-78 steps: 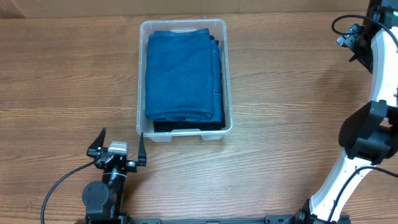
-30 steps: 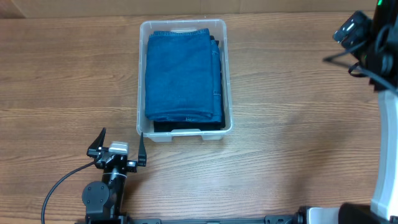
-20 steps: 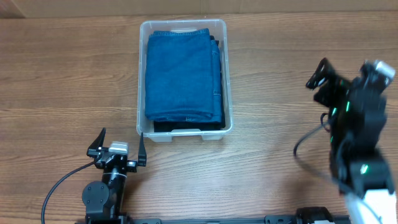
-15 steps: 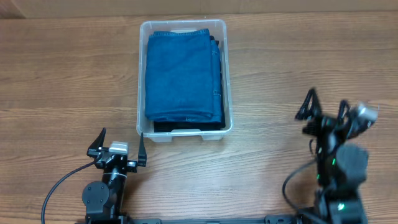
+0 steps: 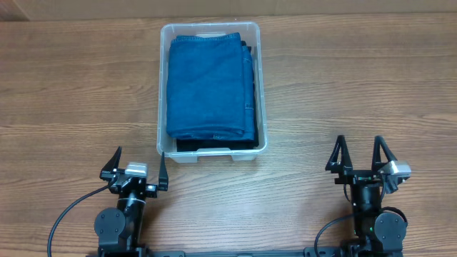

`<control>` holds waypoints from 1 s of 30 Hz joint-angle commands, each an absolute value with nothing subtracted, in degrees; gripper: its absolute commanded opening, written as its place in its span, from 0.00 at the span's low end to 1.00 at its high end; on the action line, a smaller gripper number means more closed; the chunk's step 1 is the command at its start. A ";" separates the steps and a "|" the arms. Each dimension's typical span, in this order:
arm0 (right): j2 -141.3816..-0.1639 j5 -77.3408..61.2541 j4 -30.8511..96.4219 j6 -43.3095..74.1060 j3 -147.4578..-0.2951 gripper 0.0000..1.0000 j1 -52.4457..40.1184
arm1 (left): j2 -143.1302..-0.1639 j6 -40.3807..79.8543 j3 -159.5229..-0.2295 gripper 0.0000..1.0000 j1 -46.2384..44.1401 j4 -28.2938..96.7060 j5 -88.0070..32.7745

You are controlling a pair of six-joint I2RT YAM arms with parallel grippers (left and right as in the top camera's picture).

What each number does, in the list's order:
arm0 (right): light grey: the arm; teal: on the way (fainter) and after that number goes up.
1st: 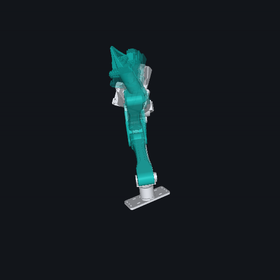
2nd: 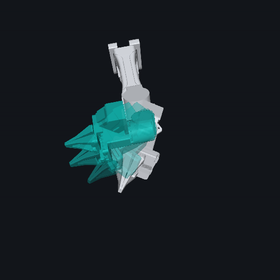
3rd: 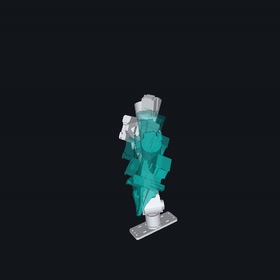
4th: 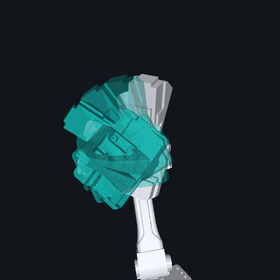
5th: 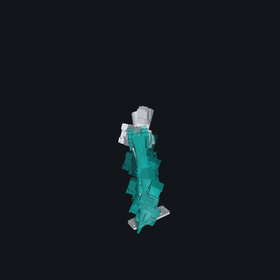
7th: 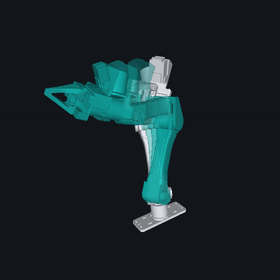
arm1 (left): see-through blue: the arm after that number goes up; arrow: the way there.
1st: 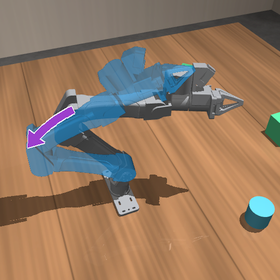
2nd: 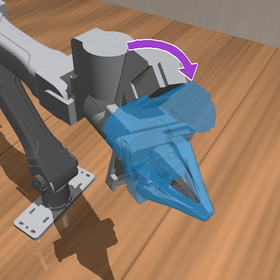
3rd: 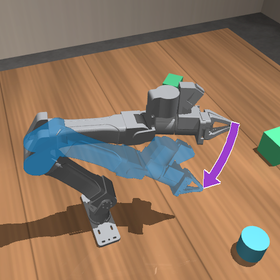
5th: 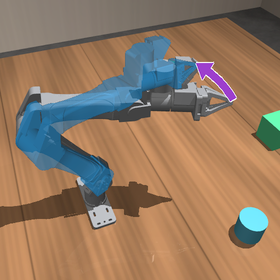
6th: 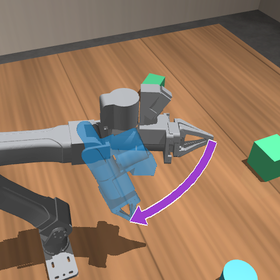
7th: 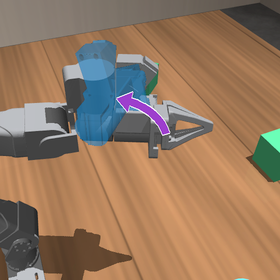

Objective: Pack container

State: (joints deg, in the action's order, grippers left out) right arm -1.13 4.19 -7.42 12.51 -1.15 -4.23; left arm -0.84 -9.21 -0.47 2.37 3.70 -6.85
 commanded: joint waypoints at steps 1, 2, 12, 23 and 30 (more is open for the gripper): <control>-0.16 1.76 -7.18 8.23 -0.43 1.00 -4.67 | -0.21 -9.89 -0.27 1.00 2.70 3.81 -6.70; -0.14 1.74 -6.87 7.29 -0.43 1.00 -4.67 | -0.21 -9.89 -0.27 1.00 2.70 3.81 -6.70; -0.14 1.54 4.69 4.43 -0.43 1.00 -4.78 | -0.21 -9.89 -0.27 1.00 2.70 3.81 -6.70; -0.16 1.37 4.69 4.45 -0.45 1.00 -4.78 | -0.21 -9.89 -0.27 1.00 2.70 3.81 -6.70; -0.16 1.37 4.69 4.45 -0.43 1.00 -4.78 | -0.21 -9.89 -0.27 1.00 2.70 3.81 -6.70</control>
